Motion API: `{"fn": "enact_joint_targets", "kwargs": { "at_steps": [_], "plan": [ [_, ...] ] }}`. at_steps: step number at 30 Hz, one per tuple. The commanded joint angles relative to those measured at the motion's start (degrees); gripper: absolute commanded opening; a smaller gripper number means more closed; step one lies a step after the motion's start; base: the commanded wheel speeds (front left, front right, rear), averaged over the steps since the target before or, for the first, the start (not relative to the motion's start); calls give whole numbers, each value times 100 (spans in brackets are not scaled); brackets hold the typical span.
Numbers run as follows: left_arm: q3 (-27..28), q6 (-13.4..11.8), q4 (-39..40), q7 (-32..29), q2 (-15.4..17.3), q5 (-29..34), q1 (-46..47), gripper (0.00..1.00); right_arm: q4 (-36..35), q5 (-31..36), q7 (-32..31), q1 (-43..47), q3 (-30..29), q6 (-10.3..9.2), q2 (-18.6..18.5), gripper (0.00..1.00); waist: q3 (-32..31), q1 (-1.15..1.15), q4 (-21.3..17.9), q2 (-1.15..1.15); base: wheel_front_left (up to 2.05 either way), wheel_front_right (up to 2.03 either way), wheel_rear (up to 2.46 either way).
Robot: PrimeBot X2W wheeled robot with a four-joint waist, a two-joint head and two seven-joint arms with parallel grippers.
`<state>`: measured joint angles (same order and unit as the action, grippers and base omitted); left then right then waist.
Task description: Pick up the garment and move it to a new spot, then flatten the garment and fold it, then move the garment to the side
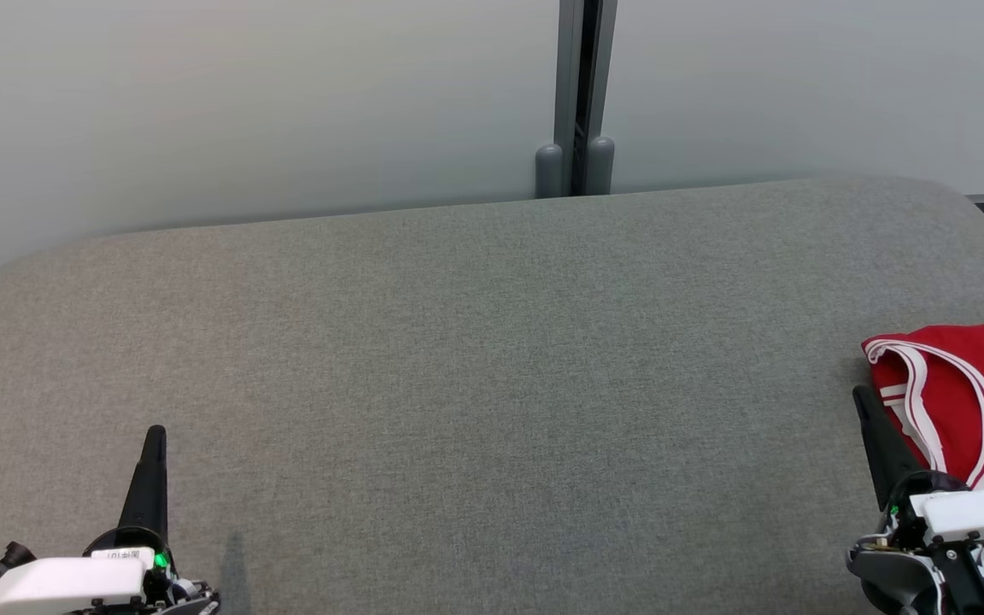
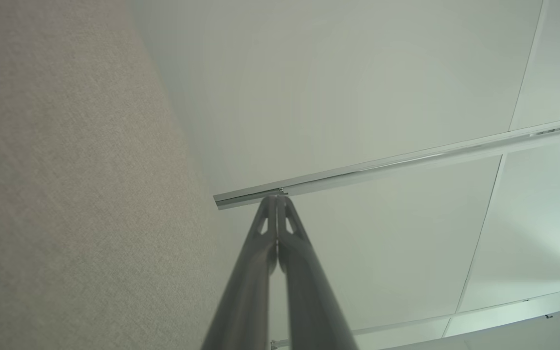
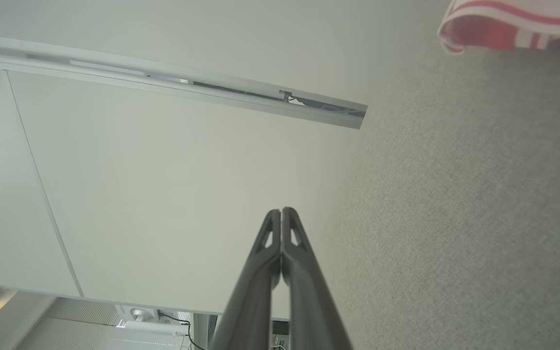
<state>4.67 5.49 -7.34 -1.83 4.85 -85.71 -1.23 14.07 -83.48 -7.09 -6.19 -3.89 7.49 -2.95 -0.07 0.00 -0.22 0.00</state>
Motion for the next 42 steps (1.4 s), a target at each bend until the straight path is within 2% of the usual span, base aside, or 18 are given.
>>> {"fn": "enact_joint_targets", "kwargs": {
  "at_steps": [1,20,42],
  "plan": [
    [55,44,-3,-25,6,-115,132,0,20,-148,-51,-90,-28,1,-38,0,2,0,2,0,0,0,0],
    [248,225,-127,-159,-131,-801,217,0,192,-935,-162,-211,-62,-1,-28,0,31,0,24,0,0,0,0],
    [274,228,-127,-174,-154,-771,219,0,193,-907,-164,-217,-74,-1,-17,0,32,0,24,0,0,0,0]
  ]
}}
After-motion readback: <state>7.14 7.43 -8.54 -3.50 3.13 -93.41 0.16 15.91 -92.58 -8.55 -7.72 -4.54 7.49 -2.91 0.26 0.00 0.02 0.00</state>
